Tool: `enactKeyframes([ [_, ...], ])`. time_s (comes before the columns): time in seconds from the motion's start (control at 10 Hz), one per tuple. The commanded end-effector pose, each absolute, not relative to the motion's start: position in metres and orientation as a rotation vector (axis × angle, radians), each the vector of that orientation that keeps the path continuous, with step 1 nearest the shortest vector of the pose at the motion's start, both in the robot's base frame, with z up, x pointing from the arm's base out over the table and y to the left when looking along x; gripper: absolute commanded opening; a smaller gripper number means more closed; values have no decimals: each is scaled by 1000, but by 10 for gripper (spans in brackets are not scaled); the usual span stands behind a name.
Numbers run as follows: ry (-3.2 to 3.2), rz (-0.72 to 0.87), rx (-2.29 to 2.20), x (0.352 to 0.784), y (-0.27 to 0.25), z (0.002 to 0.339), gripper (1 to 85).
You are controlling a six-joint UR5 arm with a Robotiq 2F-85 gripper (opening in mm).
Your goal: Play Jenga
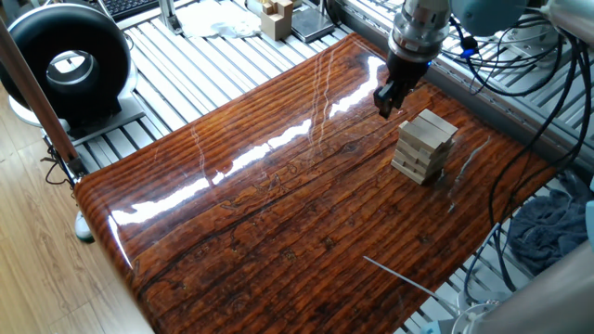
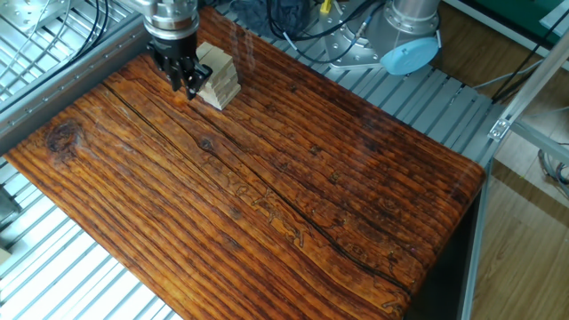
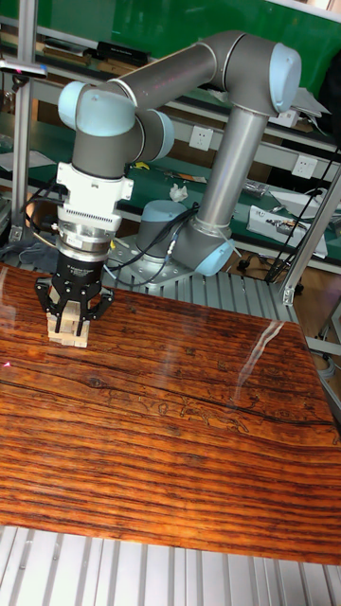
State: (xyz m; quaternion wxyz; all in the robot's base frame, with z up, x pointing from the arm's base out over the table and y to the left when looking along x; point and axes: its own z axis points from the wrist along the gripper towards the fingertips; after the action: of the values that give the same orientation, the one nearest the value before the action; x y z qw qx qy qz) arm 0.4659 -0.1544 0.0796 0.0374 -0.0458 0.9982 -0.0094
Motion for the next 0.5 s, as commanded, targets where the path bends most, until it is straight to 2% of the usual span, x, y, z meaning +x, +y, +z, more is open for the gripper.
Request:
enactKeyframes([
  [0.0, 3076, -37, -185, 459, -160, 74, 373],
  [0.4, 3093, -46, -216, 452, -163, 74, 370],
])
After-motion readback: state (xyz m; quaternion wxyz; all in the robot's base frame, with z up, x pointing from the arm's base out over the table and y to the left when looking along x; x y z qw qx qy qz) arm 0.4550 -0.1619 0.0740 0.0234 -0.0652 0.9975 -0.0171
